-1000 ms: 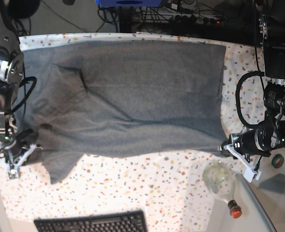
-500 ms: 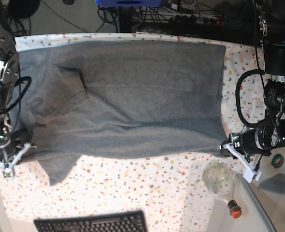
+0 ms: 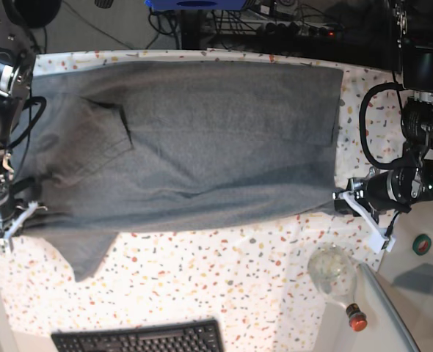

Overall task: Layout the t-shirt on the table in an organized manner, then fold the t-shirt properly
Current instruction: 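Hold the t-shirt edge with both grippers and lift it, then fold the held edge with both grippers over the t-shirt body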

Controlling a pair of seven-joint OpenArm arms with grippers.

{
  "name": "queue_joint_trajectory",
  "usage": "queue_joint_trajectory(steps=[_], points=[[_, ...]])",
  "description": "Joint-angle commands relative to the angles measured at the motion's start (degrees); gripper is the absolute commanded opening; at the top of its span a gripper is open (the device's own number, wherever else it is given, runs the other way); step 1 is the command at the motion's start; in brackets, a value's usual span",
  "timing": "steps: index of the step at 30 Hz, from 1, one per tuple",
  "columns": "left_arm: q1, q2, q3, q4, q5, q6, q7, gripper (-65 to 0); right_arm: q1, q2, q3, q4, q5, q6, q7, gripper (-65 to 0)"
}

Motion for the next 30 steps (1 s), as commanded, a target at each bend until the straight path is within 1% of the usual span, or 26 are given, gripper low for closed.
queue_joint_trajectory(steps=[1,2,4,7,8,10,11,12,14,16,19,21,25,28,30], points=[[-0.2,-1.1,-0.4,1.8,-0.2,-0.1,-0.6,-65.0,0.4,1.2,0.7,2.1,0.2,-0.5,-0.5,-65.0],[-0.1,-1.0,-0.4,2.3,-0.1,-0.1,-0.6,-65.0,-0.2,1.1,0.8,3.4,0.3,-0.5,-1.6,-65.0],[1.3,-0.9,-0.4,2.8,-0.2,-0.1,-0.6,-65.0,-1.8,0.8,0.9,5.6,0.9,-0.5,-2.0,-65.0],[2.2,-0.9,-0.5,3.4,-0.1,-0.1,-0.8,-65.0,-5.0,0.9,0.6,10.4,6.9,0.0,-2.8,-65.0],[2.3,-1.0,-0.5,3.4,-0.1,-0.1,-0.8,-65.0,-5.7,0.9,0.6,11.4,8.1,1.1,-4.0,-65.0],[2.9,-1.0,-0.5,3.5,-0.2,-0.1,-0.8,-65.0,-6.6,0.6,0.8,14.0,9.4,4.2,-7.4,-65.0],[3.2,-1.0,-0.5,3.5,-0.2,-0.1,-0.8,-65.0,-7.0,0.5,0.8,15.1,9.9,5.3,-8.5,-65.0],[3.4,-1.0,-0.5,3.6,-0.3,-0.1,-0.8,-65.0,-7.9,0.5,0.8,16.1,10.6,5.6,-9.1,-65.0],[3.5,-1.0,-0.5,4.2,-0.3,-0.1,-0.7,-65.0,-9.6,0.5,0.8,18.5,12.5,5.6,-9.7,-65.0],[5.0,-0.9,-3.0,5.1,-0.3,-0.1,-0.6,-65.0,-11.1,0.5,0.8,20.1,13.4,5.6,-9.8,-65.0],[8.6,-0.5,-7.6,7.2,-0.4,-0.1,-0.6,-65.0,-12.6,0.5,0.9,22.9,13.4,5.7,-13.9,-65.0],[10.3,-0.5,-8.0,8.4,-0.4,-0.1,-0.6,-65.0,-13.6,0.5,0.9,24.8,13.4,5.8,-15.6,-65.0],[13.0,-0.7,-8.4,10.5,-0.3,-0.1,-0.6,-65.0,-15.4,0.5,1.0,27.2,13.4,5.8,-16.8,-65.0],[15.5,-1.0,-8.4,13.0,-0.3,-0.1,-0.6,-65.0,-15.6,0.4,1.0,27.6,13.4,5.8,-20.1,-65.0],[17.2,-0.8,-8.4,14.7,-0.3,-0.1,-0.6,-65.0,-16.0,0.4,1.9,27.6,13.5,5.8,-20.9,-65.0]])
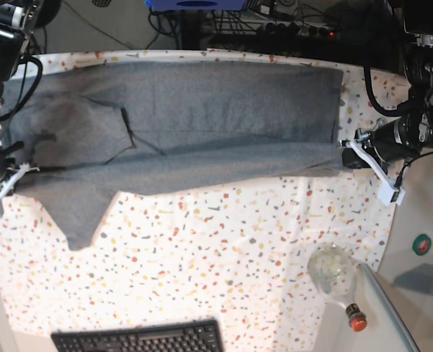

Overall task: Layout the t-shirt on the table in an organized manner, then fold the t-shirt properly
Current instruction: 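Fold the held edge with both grippers over the t-shirt body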

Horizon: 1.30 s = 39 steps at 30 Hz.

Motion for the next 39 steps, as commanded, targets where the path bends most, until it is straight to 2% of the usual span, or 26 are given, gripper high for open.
queue_joint_trajectory(steps=[1,5,9,13,20,27,30,34,35,37,39], points=[[0.1,-0.6,-0.4,1.7,-0.7,-0.1,-0.8,-65.0,0.5,1.2,2.3,1.2,0.2,-0.4,1.1,-65.0],[1.6,-0.5,-0.4,1.7,-0.5,-0.1,-0.8,-65.0,-1.2,-0.7,5.6,3.6,-0.1,-0.3,0.9,-65.0],[3.6,-0.6,-3.1,2.8,-0.5,-0.1,-0.8,-65.0,-4.2,-0.9,5.4,7.4,0.1,-0.3,-1.8,-65.0],[5.0,-0.7,-5.2,4.0,-0.4,-0.1,-0.8,-65.0,-6.3,-2.4,5.8,9.3,0.1,-0.3,-2.9,-65.0],[7.4,-0.5,-4.7,4.0,-0.4,-0.1,-0.8,-65.0,-8.0,-2.8,5.8,9.6,0.1,-0.3,-5.5,-65.0],[8.6,-0.5,-4.8,3.9,-0.3,-0.1,-0.8,-65.0,-8.0,-2.8,5.8,9.2,0.1,-0.3,-5.8,-65.0],[8.8,-0.4,-4.7,3.9,1.8,-0.1,-0.8,-65.0,-8.0,-3.6,5.8,9.1,-0.1,-0.3,-6.1,-65.0],[8.8,1.2,-3.3,2.0,9.2,-0.1,-0.8,-65.0,-8.0,-4.1,5.8,9.7,0.1,-0.3,-12.7,-65.0],[8.8,1.8,-3.3,1.5,10.5,-0.1,-0.8,-65.0,-8.0,-4.5,5.8,10.0,0.1,-0.3,-13.1,-62.0],[8.6,3.6,-3.7,1.1,12.4,-0.1,-0.8,-65.0,-8.3,-5.1,5.9,11.6,0.1,-0.3,-13.1,-51.8],[8.6,4.2,-3.8,1.1,12.9,-0.1,-0.8,-63.7,-9.3,-6.2,7.1,14.4,0.1,-0.3,-13.1,-45.5]])
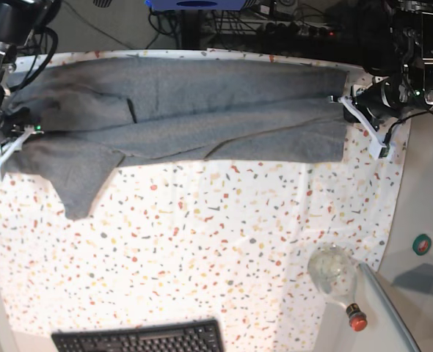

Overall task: Layout the t-shirt on the table in an organized manner, then fold the t-shirt properly
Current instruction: 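Fold the held edge with both grippers over the t-shirt body, then release the strip and move the right gripper to the sleeve end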

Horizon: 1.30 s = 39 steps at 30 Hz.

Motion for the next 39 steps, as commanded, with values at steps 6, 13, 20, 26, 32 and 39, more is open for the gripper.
queue_joint_trajectory(steps=[6,13,20,26,32,39], points=[[-0.9,-1.0,-0.7,1.9,-0.4,-0.1,-0.9,-6.9,-1.2,-3.5,4.3,13.3,0.0,-0.4,-1.2,-38.0],[-0.9,1.1,-10.3,3.7,-0.5,-0.2,-1.0,0.0,4.9,-6.0,2.4,17.1,0.1,-0.3,-3.9,-37.7],[-0.9,4.9,-24.3,3.3,-0.5,-13.2,-0.8,0.0,24.2,-2.3,-7.2,-14.6,0.1,-0.4,-1.8,-37.7],[-0.1,5.9,-32.5,3.2,0.0,-20.1,-0.7,-50.7,35.2,0.7,-7.7,-39.5,-0.3,-2.6,11.4,-37.8],[1.3,5.6,-34.5,0.3,0.0,-20.1,-0.7,-65.0,38.9,2.0,-7.7,-52.1,-0.3,-6.2,15.0,-37.8],[1.3,5.5,-36.7,-1.9,0.0,-20.3,-0.7,-65.0,38.0,1.7,-7.7,-53.8,-0.3,-6.4,15.2,-38.6]])
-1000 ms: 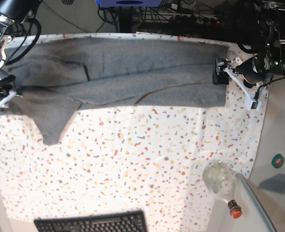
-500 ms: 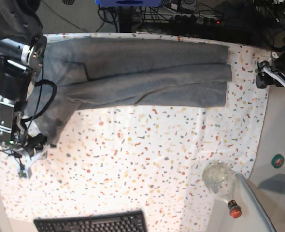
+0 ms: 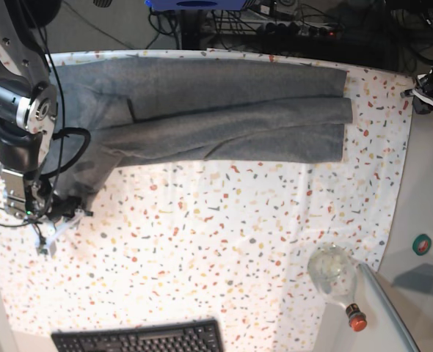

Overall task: Layout the t-shirt on the table in an organized manner, then fold the t-shirt properly
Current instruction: 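Release the strip and move the right gripper to the sleeve end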

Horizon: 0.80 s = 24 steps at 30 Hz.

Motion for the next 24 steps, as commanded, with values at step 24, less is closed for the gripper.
queue_joint_trajectory(steps=[24], points=[[-1.0,-3.5,1.3,0.9,-0.6,-0.1,-1.1,-65.0,-35.0,-14.7,0.0,79.5,1.0,0.1,-25.9,-65.0]])
